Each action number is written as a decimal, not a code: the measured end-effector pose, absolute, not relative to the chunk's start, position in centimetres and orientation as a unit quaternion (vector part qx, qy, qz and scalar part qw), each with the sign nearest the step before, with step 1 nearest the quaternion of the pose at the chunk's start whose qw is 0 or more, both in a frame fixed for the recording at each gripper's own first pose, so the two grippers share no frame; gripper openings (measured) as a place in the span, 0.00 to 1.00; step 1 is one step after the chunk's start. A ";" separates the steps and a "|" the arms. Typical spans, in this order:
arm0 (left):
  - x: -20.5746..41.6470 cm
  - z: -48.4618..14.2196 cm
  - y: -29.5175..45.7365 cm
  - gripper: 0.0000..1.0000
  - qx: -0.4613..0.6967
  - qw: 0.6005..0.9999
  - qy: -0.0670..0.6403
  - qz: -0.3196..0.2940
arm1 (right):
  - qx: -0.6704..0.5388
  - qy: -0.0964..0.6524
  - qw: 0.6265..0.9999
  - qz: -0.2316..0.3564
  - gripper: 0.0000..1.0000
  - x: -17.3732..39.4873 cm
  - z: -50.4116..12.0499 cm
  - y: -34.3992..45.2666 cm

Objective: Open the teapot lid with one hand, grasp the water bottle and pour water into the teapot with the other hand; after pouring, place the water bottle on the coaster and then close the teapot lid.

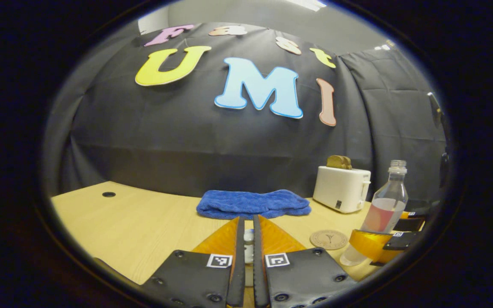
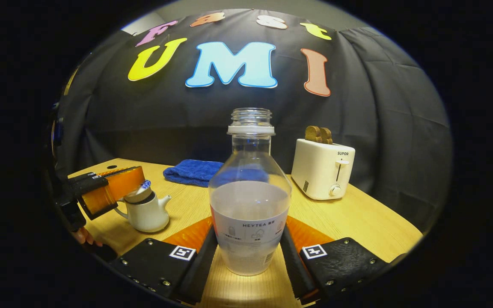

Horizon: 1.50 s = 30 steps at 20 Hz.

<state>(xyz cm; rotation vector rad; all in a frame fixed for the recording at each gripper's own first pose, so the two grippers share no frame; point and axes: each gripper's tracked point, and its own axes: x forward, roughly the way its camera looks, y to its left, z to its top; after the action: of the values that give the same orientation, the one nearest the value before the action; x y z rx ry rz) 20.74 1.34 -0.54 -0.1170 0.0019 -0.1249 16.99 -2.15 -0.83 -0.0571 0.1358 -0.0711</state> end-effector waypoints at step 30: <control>17.8 1.4 10.7 0.17 -0.122 0.991 -0.004 -0.063 | -0.450 0.066 0.887 -0.078 0.75 20.6 2.0 0.1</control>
<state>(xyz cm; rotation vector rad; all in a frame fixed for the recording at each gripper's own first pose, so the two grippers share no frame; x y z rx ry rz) 17.78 10.71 1.41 -0.2444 -0.0082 -0.1267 20.59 0.12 2.03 -0.9351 0.1371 -0.1618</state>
